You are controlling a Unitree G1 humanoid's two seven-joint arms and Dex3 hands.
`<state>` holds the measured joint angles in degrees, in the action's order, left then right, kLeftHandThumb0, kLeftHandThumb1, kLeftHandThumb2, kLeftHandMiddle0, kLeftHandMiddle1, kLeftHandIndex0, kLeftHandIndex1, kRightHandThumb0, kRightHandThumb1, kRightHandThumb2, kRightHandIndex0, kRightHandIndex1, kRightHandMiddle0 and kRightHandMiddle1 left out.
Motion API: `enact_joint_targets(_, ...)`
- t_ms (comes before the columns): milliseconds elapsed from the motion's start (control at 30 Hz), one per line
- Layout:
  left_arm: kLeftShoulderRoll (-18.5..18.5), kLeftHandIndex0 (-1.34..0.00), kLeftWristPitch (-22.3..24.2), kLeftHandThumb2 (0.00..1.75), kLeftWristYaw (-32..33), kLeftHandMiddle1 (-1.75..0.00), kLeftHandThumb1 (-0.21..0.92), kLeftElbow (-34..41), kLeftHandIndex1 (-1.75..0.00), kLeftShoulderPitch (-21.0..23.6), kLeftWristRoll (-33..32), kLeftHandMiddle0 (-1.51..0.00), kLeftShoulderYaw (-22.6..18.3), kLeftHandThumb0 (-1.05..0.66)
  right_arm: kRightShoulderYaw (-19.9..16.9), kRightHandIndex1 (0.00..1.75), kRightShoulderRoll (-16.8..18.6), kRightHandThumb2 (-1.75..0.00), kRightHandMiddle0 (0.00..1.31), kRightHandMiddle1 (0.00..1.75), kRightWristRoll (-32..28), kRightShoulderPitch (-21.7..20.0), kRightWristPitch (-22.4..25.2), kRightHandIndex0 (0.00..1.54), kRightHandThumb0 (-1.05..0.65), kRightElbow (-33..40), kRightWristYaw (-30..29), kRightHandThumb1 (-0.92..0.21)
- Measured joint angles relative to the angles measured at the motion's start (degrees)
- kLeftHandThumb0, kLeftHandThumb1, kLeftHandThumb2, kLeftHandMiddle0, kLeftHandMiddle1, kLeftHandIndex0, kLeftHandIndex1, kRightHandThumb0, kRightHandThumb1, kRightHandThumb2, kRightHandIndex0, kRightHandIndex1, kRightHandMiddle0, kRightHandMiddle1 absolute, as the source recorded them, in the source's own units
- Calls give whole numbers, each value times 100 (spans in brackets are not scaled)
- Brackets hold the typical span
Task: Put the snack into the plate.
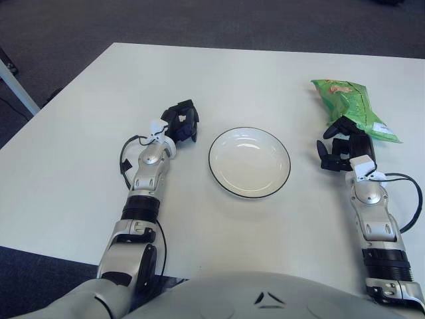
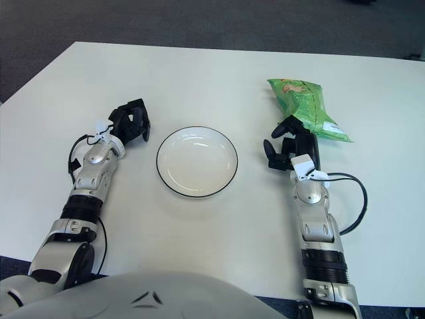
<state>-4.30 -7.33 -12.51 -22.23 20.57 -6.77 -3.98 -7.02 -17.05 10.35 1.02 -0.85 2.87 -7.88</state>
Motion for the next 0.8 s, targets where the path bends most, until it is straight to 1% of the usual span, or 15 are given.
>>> enact_joint_targets(800, -8, -93, 11, 91, -12, -175, 74, 27, -175, -13, 3, -129, 17, -40, -19, 175, 3, -125, 57, 175, -40, 2, -5, 121, -46, -1, 33, -37)
